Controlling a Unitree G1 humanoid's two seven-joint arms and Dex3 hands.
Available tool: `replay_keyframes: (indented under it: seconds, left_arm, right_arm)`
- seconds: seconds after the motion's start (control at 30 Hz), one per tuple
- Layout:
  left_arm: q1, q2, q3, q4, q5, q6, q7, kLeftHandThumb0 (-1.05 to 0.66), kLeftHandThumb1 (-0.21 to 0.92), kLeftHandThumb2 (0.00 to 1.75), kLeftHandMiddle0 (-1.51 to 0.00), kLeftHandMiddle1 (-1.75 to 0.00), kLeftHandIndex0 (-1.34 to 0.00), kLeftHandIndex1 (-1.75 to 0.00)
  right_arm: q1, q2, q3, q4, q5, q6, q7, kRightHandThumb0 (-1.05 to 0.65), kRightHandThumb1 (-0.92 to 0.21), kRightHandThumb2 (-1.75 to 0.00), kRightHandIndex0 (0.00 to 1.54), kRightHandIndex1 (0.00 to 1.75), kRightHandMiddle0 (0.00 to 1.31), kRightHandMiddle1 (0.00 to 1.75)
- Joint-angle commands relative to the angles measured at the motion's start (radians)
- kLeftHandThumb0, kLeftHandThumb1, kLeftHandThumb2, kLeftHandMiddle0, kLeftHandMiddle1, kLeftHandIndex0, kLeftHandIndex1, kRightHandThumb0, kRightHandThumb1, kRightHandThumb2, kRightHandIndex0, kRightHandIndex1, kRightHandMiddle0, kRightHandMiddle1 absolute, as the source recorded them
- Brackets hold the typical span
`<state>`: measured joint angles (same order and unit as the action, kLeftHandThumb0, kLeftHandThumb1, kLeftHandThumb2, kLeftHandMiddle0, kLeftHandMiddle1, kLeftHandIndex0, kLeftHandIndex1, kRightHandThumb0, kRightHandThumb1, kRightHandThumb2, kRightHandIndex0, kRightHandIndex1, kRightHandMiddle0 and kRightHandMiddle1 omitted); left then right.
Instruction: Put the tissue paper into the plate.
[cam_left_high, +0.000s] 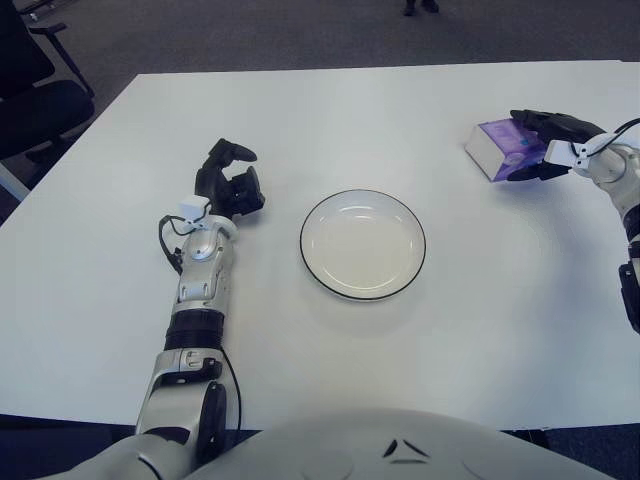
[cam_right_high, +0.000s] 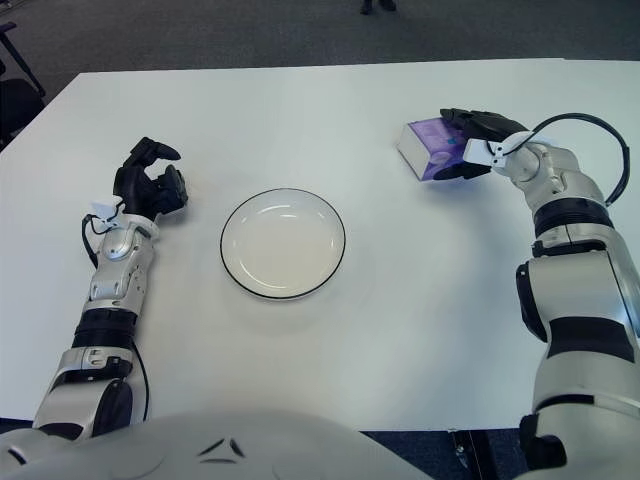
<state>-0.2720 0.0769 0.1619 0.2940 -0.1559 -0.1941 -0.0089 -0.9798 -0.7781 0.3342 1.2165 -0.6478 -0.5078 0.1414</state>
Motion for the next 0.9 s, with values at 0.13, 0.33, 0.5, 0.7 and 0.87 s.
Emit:
replay_keyframes:
  seconds: [0.13,0.33,0.5,0.7,0.87]
  left_arm:
    - [0.217,-0.086,-0.008,0.109,-0.001,0.002,0.014,-0.47,0.35,1.27,-1.3,-1.75,-0.58,-1.75]
    - [0.22,-0.089,-0.007,0.104,-0.006,0.0,0.01,-0.47,0.35,1.28,-1.3,-1.75,-0.59,-1.75]
    - [0.22,-0.089,-0.007,0.106,-0.003,-0.004,0.012,-0.47,0.35,1.28,-1.31,-1.75,-0.59,-1.75]
    - [0.22,-0.085,-0.009,0.111,0.002,-0.013,0.008,-0.47,0.34,1.29,-1.31,-1.75,-0.59,-1.75]
    - [0.22,-0.086,-0.01,0.111,0.003,-0.014,0.009,-0.47,0.34,1.29,-1.3,-1.75,-0.59,-1.75]
  right_arm:
    - [-0.056,0.025,0.041,0.017,-0.025,-0.007,-0.041,-1.02,-0.82,-0.21,0.0,0.0,0.0,0.0]
    - [-0.065,0.028,0.047,0.016,-0.017,-0.005,-0.042,-1.02,-0.82,-0.2,0.0,0.0,0.0,0.0]
    - [-0.071,0.026,0.041,0.008,0.002,-0.01,-0.027,-1.0,-0.8,-0.2,0.0,0.0,0.0,0.0]
    - [-0.088,0.029,0.038,0.003,0.011,-0.015,-0.01,-0.97,-0.78,-0.19,0.0,0.0,0.0,0.0]
    - [-0.103,0.027,0.046,-0.001,0.002,-0.025,-0.013,-0.96,-0.78,-0.2,0.0,0.0,0.0,0.0]
